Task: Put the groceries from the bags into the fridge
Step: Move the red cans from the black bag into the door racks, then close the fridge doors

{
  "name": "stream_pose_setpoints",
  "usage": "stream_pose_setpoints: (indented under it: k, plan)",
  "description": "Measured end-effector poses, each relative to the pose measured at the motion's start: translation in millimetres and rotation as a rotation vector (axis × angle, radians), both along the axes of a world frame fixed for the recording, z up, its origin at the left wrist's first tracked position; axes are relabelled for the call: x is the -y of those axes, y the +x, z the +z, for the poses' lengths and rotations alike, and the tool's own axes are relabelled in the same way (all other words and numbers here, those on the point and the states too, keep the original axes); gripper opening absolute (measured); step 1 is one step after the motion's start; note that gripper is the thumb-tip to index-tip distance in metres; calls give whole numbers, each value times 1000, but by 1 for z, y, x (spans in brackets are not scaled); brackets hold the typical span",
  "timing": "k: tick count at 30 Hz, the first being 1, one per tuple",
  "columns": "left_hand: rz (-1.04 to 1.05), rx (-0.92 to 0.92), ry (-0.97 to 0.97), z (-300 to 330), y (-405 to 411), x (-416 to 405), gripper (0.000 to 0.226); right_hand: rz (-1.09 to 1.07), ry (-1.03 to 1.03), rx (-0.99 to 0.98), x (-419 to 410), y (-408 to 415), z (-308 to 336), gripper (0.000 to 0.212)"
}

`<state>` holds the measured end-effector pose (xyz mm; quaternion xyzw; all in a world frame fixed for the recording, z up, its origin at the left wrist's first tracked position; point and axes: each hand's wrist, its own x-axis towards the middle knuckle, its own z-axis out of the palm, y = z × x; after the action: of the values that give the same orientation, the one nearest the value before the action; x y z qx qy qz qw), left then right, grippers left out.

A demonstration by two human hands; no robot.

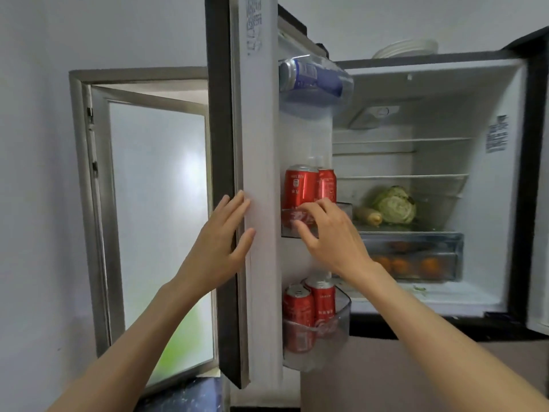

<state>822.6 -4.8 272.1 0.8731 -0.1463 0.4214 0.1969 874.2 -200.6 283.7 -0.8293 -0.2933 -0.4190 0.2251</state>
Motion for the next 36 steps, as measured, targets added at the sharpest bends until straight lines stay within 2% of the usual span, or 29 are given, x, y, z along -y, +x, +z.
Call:
stream_pose_setpoints:
  k: [3, 7, 13, 17, 20, 26, 34, 36]
  plan:
    - [31, 28, -60, -1, -1, 12, 67, -37, 23, 21, 29, 2, -3, 36]
    - [75, -56, -77, -12, 6, 22, 76, -70, 101, -30, 64, 7, -7, 40]
    - [-87, -73, -44, -21, 11, 70, 71, 64, 371, -174, 102, 9, -14, 39]
    - [-153, -40, 2, -23, 15, 103, 67, 114, 436, -258, 118, 8, -24, 57]
    - [-148, -23, 59, -23, 24, 130, 63, 29, 386, -227, 130, 11, -30, 69]
    - [-226, -47, 119, -21, 53, 185, 64, 28, 257, -217, 161, 19, -42, 60]
    - [-259, -83, -19, -39, 99, 225, 61, -24, 163, -408, 198, 53, -59, 72]
    - [-225, -105, 2, -45, 111, 223, 62, -41, 161, -431, 203, 65, -62, 75]
